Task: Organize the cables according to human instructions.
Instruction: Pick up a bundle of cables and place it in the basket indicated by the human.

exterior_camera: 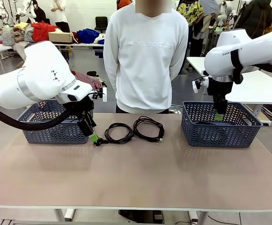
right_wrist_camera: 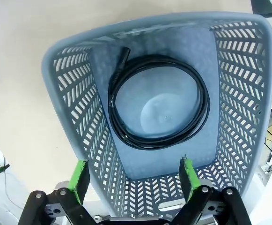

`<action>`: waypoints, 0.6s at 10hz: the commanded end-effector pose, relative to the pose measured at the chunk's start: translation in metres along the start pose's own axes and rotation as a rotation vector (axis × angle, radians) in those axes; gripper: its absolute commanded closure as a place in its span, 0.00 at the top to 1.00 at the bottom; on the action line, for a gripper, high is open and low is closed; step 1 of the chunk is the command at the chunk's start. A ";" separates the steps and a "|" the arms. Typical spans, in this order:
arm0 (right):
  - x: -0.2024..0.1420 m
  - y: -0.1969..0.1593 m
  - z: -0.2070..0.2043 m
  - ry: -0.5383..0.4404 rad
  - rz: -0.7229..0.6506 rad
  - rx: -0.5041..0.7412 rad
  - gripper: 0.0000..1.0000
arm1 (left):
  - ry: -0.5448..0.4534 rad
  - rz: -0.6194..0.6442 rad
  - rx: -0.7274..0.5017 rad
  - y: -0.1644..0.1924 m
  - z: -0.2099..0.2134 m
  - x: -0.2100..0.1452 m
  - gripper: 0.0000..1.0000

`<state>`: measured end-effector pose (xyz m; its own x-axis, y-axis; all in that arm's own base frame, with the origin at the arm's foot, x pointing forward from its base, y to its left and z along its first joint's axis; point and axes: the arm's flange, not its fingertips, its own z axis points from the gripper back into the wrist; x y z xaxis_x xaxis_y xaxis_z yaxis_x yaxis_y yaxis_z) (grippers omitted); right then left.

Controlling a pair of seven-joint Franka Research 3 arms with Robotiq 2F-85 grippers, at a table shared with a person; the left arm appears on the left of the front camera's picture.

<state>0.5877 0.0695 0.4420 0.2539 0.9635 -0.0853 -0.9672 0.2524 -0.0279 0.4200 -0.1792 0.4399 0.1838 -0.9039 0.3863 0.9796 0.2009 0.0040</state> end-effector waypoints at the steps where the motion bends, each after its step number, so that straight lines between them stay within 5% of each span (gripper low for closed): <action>1: 0.002 0.001 0.000 0.002 0.011 -0.001 1.00 | 0.001 0.003 0.004 0.000 0.001 -0.001 1.00; 6: 0.004 0.014 0.013 -0.053 -0.062 0.016 1.00 | 0.001 0.003 0.004 0.000 0.001 -0.001 1.00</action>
<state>0.5855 0.0742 0.4468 0.2663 0.9618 -0.0634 -0.9639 0.2652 -0.0250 0.4200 -0.1792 0.4398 0.1838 -0.9039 0.3863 0.9796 0.2009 0.0039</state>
